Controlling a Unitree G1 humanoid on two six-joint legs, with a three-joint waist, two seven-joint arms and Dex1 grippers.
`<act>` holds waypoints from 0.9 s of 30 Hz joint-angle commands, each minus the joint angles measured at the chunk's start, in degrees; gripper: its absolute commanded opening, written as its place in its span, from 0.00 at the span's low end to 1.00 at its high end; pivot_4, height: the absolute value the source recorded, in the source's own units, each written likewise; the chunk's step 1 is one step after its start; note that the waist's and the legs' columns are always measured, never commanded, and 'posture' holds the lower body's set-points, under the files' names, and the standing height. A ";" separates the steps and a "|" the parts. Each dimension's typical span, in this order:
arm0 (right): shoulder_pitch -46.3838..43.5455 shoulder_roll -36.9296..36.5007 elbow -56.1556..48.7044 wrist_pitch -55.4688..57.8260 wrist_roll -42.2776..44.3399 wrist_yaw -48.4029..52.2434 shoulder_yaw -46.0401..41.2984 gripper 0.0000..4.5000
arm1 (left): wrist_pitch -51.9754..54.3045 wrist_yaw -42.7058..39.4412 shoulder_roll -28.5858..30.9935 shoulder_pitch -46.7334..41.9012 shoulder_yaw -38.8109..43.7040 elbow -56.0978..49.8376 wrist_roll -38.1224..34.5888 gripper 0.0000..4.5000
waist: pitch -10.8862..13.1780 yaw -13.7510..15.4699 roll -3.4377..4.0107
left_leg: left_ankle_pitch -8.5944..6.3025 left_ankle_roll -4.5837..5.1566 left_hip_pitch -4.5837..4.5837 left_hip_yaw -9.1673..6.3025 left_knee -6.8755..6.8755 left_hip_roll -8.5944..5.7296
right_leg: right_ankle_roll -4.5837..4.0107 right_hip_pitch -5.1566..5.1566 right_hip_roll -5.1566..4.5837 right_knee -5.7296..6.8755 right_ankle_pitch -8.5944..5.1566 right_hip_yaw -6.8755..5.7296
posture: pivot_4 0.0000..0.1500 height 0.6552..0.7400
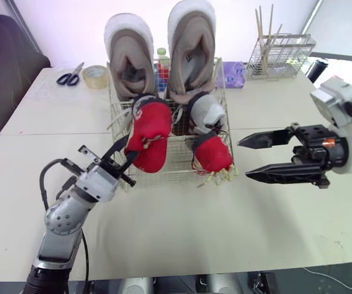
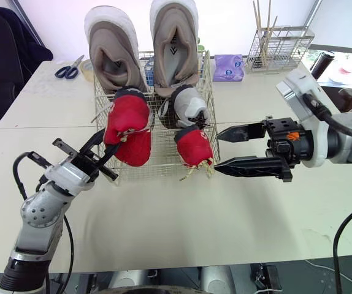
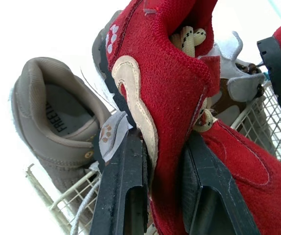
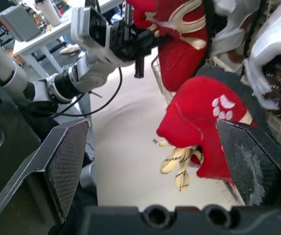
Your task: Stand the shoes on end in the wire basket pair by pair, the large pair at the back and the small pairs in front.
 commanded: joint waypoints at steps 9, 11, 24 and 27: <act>-2.10 1.60 0.99 -2.19 1.00 -1.57 0.62 1.00 | -3.19 0.58 0.92 -2.07 -0.37 4.90 4.97 0.09 | -0.03 0.22 0.04 | 0.00 0.00 -0.04 0.00 0.04 0.01 | 0.00 0.00 -0.01 0.00 0.00 0.00 | 1.00 1.00; -1.83 1.50 0.78 -2.21 1.05 -1.63 0.44 1.00 | -2.38 -0.06 1.16 -0.88 -0.47 4.81 3.90 0.09 | -0.03 0.20 0.04 | 0.00 0.00 -0.03 -0.01 0.04 0.01 | 0.00 0.01 -0.01 0.00 0.00 0.00 | 1.00 1.00; -1.34 2.09 1.95 -4.64 -0.86 -0.60 1.99 1.00 | 5.76 0.45 1.80 8.38 3.61 -3.62 0.71 0.72 | -0.04 -0.03 0.06 | -0.02 0.02 -0.03 -0.03 0.04 0.04 | -0.01 -0.01 -0.02 -0.02 -0.01 0.00 | 1.00 1.00; -1.46 2.58 2.27 -5.52 -1.74 -0.15 3.02 1.00 | 6.58 0.43 2.47 10.40 5.54 -5.84 0.55 0.72 | -0.04 -0.05 0.07 | -0.02 0.02 -0.03 -0.03 0.02 0.05 | -0.01 -0.05 0.00 -0.01 -0.01 0.00 | 1.00 1.00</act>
